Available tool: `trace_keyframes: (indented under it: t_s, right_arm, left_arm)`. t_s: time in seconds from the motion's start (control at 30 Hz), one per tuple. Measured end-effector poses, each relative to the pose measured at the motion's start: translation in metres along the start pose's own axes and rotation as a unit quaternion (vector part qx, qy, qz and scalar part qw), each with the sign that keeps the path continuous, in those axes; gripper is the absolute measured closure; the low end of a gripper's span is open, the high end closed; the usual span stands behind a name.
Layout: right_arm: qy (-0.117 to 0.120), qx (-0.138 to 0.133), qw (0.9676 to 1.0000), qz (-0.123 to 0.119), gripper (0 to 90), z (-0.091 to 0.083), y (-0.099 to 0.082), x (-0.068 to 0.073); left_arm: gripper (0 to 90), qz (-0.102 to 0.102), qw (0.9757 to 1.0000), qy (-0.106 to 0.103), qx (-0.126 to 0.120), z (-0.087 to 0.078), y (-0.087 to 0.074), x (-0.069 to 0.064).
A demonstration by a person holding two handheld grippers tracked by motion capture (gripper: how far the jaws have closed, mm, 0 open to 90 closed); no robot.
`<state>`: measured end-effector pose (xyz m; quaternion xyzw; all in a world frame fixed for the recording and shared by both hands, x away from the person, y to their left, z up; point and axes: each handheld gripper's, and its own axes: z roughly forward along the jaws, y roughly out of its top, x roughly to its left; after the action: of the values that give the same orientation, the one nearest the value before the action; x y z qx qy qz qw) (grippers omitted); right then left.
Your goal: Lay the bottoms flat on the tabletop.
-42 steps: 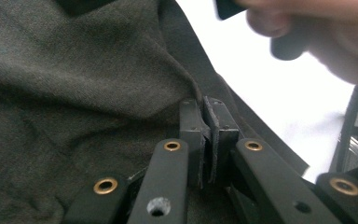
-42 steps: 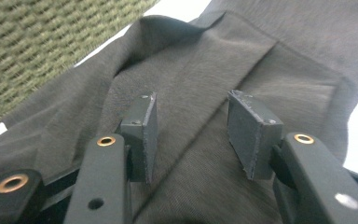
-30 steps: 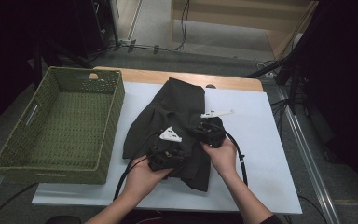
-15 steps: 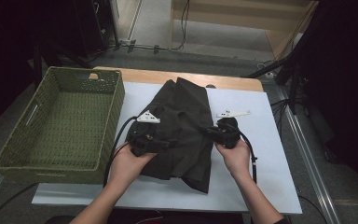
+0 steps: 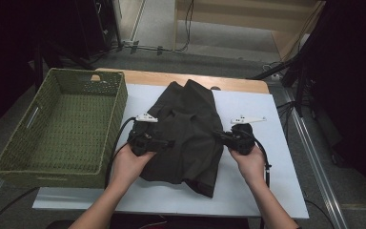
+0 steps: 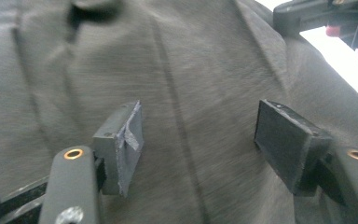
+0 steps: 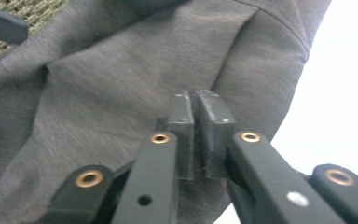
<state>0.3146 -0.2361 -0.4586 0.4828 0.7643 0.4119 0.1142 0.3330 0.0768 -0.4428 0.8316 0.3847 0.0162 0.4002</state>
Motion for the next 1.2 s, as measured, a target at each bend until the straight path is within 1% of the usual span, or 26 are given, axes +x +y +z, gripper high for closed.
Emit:
trace_keyframes:
  t_s: [0.03,0.07,0.13,0.17,0.2,0.23,0.27,0.3,0.33,0.4,0.47,0.53,0.6,0.63,0.67,0.7,0.73,0.83,0.9,0.93,0.97,1.0,1.03,1.1,1.13,1.2]
  right_arm:
    - [0.001,0.000,1.0000,-0.001,78.5,0.001,0.000,0.000]
    - [0.001,-0.002,1.0000,-0.002,76.4,0.001,0.000,0.000]
    - [0.000,-0.003,1.0000,-0.002,75.9,0.002,0.000,0.001]
    - [-0.002,-0.003,1.0000,-0.003,74.5,0.001,0.000,0.001]
    - [-0.003,-0.004,1.0000,-0.004,74.3,0.001,0.000,0.001]
    - [-0.004,-0.006,1.0000,-0.005,72.9,0.001,0.001,0.002]
    - [-0.006,-0.008,0.9999,-0.009,71.1,0.001,0.001,0.002]
    - [-0.009,-0.010,0.9999,-0.011,68.9,0.001,0.001,0.002]
    - [-0.013,-0.011,0.9998,-0.013,65.7,0.000,0.001,0.002]
    - [-0.016,-0.014,0.9997,-0.014,64.6,0.000,0.002,0.002]
    - [-0.020,-0.019,0.9995,-0.015,61.9,-0.002,0.003,0.003]
    - [-0.025,-0.026,0.9993,-0.014,58.9,-0.004,0.005,0.003]
    - [-0.026,-0.032,0.9990,-0.016,58.7,-0.007,0.008,0.003]
    - [-0.026,-0.037,0.9989,-0.015,58.5,-0.008,0.009,0.004]
    - [-0.027,-0.041,0.9987,-0.016,58.4,-0.010,0.010,0.005]
    - [-0.026,-0.043,0.9987,-0.014,58.4,-0.011,0.011,0.006]
    - [-0.027,-0.043,0.9986,-0.017,57.9,-0.011,0.012,0.006]
    - [-0.028,-0.041,0.9986,-0.018,57.8,-0.011,0.011,0.007]
    - [-0.027,-0.040,0.9987,-0.017,57.8,-0.011,0.011,0.006]
    - [-0.027,-0.040,0.9987,-0.018,57.7,-0.010,0.011,0.006]
    - [-0.028,-0.041,0.9986,-0.019,57.7,-0.010,0.011,0.007]
    - [-0.028,-0.040,0.9986,-0.020,57.7,-0.010,0.011,0.007]
    - [-0.028,-0.039,0.9987,-0.019,57.7,-0.010,0.011,0.006]
    - [-0.030,-0.038,0.9986,-0.019,57.5,-0.009,0.010,0.006]
    - [-0.030,-0.038,0.9986,-0.019,57.0,-0.008,0.010,0.006]
    - [-0.034,-0.040,0.9984,-0.020,55.8,-0.007,0.010,0.007]
  left_arm:
    - [34.7,0.002,1.0000,0.007,0.005,0.004,-0.001,0.000]
    - [37.6,0.002,0.9999,0.012,0.008,0.009,-0.002,0.002]
    - [42.6,-0.009,0.9998,0.010,0.013,0.018,-0.005,0.006]
    - [47.7,-0.016,0.9997,0.013,0.017,0.022,-0.006,0.008]
    - [50.9,-0.023,0.9995,0.009,0.019,0.025,-0.007,0.011]
    - [56.4,-0.027,0.9994,0.000,0.022,0.028,-0.007,0.012]
    - [61.4,-0.024,0.9994,0.001,0.024,0.031,-0.008,0.011]
    - [67.3,-0.024,0.9994,-0.007,0.024,0.033,-0.008,0.011]
    - [73.7,-0.029,0.9989,-0.019,0.030,0.034,-0.008,0.011]
    - [82.6,-0.027,0.9986,-0.031,0.032,0.033,-0.008,0.007]
    - [89.3,-0.019,0.9987,-0.042,0.024,0.026,-0.005,0.001]
    - [90.0,-0.008,0.9985,-0.051,0.014,0.017,-0.002,-0.007]
    - [90.0,0.002,0.9979,-0.064,0.009,0.010,0.001,-0.016]
    - [90.0,0.009,0.9978,-0.065,0.009,0.008,0.002,-0.020]
    - [90.0,0.017,0.9981,-0.058,0.009,0.007,0.003,-0.022]
    - [90.0,0.021,0.9986,-0.046,0.010,0.005,0.003,-0.022]
    - [85.7,0.020,0.9990,-0.038,0.010,0.005,0.003,-0.021]
    - [70.2,0.011,0.9996,-0.023,0.011,0.005,0.001,-0.013]
    - [63.6,0.011,0.9997,-0.013,0.016,0.005,0.001,-0.008]
    - [58.5,0.011,0.9998,-0.011,0.012,0.005,0.000,-0.006]
    - [53.6,0.011,0.9998,-0.011,0.013,0.007,-0.001,-0.004]
    - [48.1,0.008,0.9997,-0.016,0.019,0.010,-0.001,-0.003]
    - [43.8,0.011,0.9997,-0.013,0.019,0.014,-0.002,-0.003]
    - [43.2,0.025,0.9995,0.010,0.018,0.023,-0.001,-0.003]
    - [41.5,0.024,0.9993,0.016,0.022,0.028,-0.001,-0.003]
    - [41.8,0.028,0.9989,0.022,0.030,0.037,-0.003,-0.004]
